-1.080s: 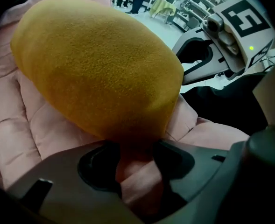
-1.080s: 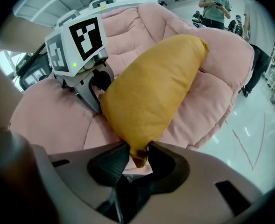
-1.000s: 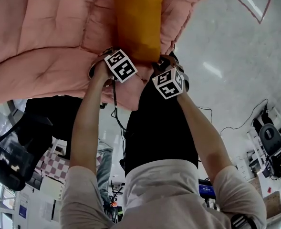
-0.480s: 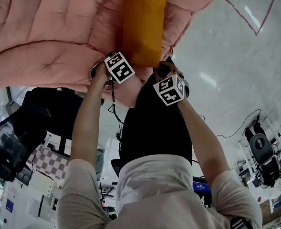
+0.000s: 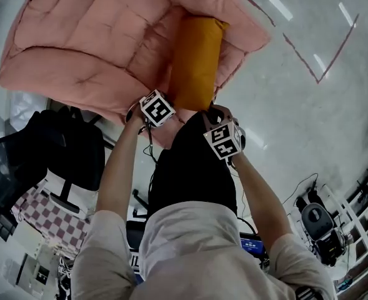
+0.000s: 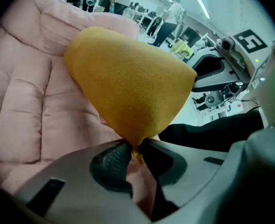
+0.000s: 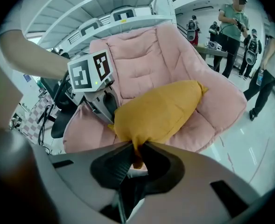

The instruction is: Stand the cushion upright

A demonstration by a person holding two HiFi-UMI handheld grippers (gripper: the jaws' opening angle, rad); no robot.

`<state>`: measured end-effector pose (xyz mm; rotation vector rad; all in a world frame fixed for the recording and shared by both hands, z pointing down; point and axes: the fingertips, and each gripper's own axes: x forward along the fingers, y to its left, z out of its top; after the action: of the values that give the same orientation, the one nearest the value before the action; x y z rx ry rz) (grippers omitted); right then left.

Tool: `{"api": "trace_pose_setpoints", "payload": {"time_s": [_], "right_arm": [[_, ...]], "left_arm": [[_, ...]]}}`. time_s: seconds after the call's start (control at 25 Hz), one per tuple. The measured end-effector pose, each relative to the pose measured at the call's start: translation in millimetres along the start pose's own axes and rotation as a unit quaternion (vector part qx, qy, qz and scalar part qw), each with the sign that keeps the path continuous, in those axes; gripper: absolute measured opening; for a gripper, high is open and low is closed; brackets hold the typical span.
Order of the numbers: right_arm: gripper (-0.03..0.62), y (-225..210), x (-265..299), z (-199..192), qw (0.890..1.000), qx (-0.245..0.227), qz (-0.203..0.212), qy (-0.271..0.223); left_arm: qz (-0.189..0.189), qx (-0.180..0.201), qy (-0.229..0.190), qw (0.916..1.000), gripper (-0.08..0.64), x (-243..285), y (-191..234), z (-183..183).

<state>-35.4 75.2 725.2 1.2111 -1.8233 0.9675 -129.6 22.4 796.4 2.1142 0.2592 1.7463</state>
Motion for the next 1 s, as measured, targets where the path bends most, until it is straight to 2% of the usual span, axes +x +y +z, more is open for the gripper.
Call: {"api": "trace_pose_setpoints", "payload": {"time_s": [0.16, 0.28, 0.44, 0.64, 0.8, 0.92, 1.0], "right_arm": [[0.069, -2, -22, 13, 1.000, -0.015, -0.004, 0.000], [0.067, 2, -36, 26, 1.000, -0.011, -0.008, -0.004], [0.066, 0, -60, 52, 0.999, -0.016, -0.020, -0.022], [0.064, -5, -77, 84, 0.999, -0.020, -0.036, -0.029], [0.061, -6, -83, 107, 0.998, -0.027, -0.046, -0.029], [0.060, 2, -83, 127, 0.998, -0.046, -0.037, -0.030], [0.060, 5, -83, 140, 0.997, -0.063, -0.028, -0.030]], "left_arm": [[-0.013, -0.050, -0.036, 0.9980, 0.084, -15, -16, 2], [-0.012, -0.068, -0.070, 0.9952, 0.083, -33, -24, 1], [-0.020, -0.106, -0.119, 0.9871, 0.075, -60, -38, 7], [-0.008, -0.139, -0.148, 0.9791, 0.069, -95, -57, 6], [-0.004, -0.173, -0.184, 0.9676, 0.061, -117, -66, 7], [-0.005, -0.189, -0.206, 0.9600, 0.060, -131, -69, 0], [-0.002, -0.206, -0.226, 0.9520, 0.057, -140, -67, -1]]}}
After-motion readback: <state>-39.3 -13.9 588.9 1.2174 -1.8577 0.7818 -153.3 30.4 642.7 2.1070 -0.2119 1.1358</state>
